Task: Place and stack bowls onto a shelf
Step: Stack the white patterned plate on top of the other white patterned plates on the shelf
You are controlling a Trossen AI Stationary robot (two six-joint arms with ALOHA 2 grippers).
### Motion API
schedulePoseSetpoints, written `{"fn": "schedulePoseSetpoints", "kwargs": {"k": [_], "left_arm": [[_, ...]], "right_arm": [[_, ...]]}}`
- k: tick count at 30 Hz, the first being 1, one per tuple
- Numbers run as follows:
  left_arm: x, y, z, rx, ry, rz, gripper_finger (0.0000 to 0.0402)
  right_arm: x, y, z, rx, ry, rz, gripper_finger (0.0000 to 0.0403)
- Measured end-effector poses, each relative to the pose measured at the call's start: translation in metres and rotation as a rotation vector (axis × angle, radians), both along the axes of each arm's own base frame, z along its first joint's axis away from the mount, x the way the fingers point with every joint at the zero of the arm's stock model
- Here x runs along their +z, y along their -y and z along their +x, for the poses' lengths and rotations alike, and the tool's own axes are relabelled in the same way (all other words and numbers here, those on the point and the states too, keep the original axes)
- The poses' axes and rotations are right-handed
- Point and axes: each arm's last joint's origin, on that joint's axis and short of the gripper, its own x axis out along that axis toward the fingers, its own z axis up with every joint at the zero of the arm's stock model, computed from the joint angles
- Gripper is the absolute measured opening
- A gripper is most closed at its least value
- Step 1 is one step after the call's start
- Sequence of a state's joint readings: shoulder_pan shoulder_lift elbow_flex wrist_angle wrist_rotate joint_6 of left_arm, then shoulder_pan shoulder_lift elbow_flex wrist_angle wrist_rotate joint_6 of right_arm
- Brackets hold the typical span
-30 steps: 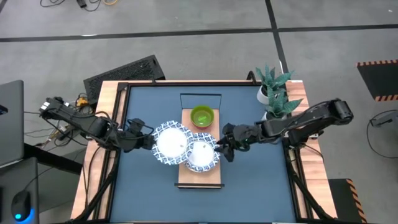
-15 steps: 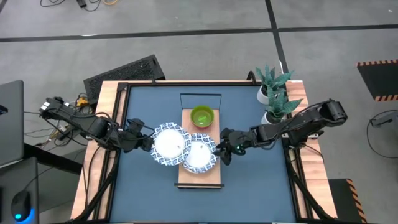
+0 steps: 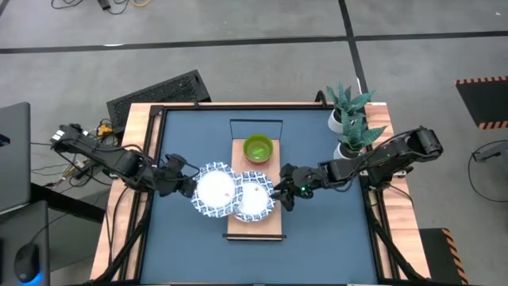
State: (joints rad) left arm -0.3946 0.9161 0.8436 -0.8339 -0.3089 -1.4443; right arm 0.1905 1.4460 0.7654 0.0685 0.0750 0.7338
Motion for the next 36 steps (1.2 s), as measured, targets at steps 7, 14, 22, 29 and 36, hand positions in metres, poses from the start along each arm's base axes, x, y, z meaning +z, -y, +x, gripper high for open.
{"fn": "schedulePoseSetpoints", "kwargs": {"k": [7,14,22,29,36], "left_arm": [[-0.012,0.007,0.010,-0.076,-0.099,-0.031,0.0000],[-0.012,0.008,0.010,-0.089,-0.104,-0.041,0.0000],[0.024,0.001,0.008,-0.069,0.008,0.053,0.0000],[0.041,-0.012,0.011,-0.062,0.034,0.189,0.0000],[0.040,-0.020,0.014,-0.079,0.014,0.240,0.0000]], "right_arm": [[0.000,0.000,0.000,0.000,-0.001,0.000,0.0223],[-0.001,0.000,-0.001,0.002,-0.014,-0.006,0.0223],[0.011,0.005,0.000,-0.011,0.036,0.000,0.0223],[0.044,0.021,0.013,-0.037,0.143,-0.045,0.0223],[0.082,0.043,0.026,-0.075,0.255,-0.120,0.0223]]}}
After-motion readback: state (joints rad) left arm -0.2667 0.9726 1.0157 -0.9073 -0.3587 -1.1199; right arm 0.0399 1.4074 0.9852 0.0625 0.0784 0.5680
